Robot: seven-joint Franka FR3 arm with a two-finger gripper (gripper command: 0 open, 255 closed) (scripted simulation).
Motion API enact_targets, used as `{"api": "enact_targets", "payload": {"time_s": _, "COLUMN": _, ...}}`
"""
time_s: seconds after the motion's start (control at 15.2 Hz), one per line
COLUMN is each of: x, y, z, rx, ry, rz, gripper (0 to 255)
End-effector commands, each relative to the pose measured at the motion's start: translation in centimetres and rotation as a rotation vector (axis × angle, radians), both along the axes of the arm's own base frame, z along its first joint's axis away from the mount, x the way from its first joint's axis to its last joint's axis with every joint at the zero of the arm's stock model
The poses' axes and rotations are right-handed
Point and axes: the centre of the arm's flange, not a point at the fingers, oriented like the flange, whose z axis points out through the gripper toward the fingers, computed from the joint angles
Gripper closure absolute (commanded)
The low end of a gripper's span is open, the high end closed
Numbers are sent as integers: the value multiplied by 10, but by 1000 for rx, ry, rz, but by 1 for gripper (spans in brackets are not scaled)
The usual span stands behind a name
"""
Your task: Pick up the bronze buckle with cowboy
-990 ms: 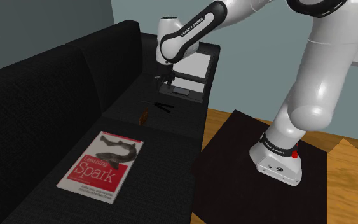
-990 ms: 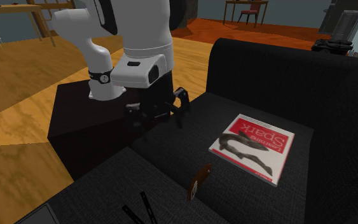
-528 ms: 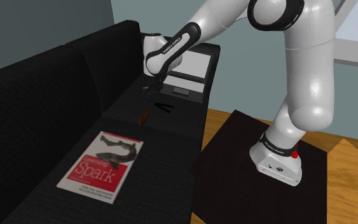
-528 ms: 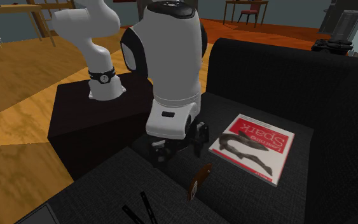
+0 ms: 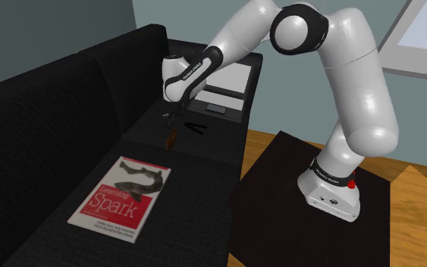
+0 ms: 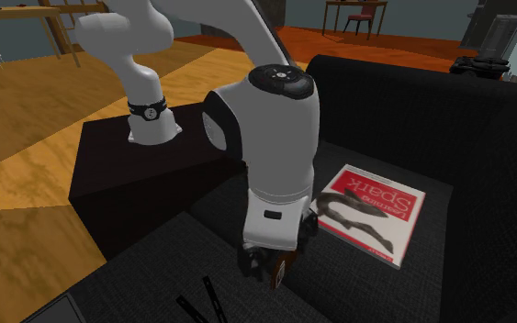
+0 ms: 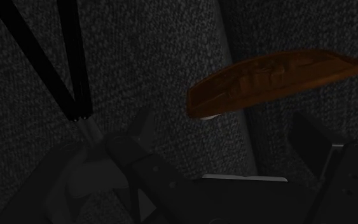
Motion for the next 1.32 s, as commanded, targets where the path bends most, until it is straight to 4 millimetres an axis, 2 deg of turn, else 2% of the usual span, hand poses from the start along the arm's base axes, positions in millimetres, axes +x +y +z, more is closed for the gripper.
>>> {"api": "enact_targets", "payload": {"time_s": 0.0, "x": 0, "y": 0, "z": -11, "rx": 0, "ry": 0, "rz": 0, "gripper": 0}}
{"api": "enact_targets", "payload": {"time_s": 0.13, "x": 0, "y": 0, "z": -24, "rx": 0, "ry": 0, "rz": 0, "gripper": 0}}
{"api": "enact_targets", "payload": {"time_s": 0.26, "x": 0, "y": 0, "z": -24, "rx": 0, "ry": 0, "rz": 0, "gripper": 0}}
{"api": "enact_targets", "payload": {"time_s": 0.33, "x": 0, "y": -1, "z": -24, "rx": 0, "ry": 0, "rz": 0, "gripper": 255}}
{"api": "enact_targets", "payload": {"time_s": 0.92, "x": 0, "y": 0, "z": -24, "rx": 0, "ry": 0, "rz": 0, "gripper": 255}}
{"api": "enact_targets", "payload": {"time_s": 1.25, "x": 0, "y": 0, "z": 2, "rx": 0, "ry": 0, "rz": 0, "gripper": 255}}
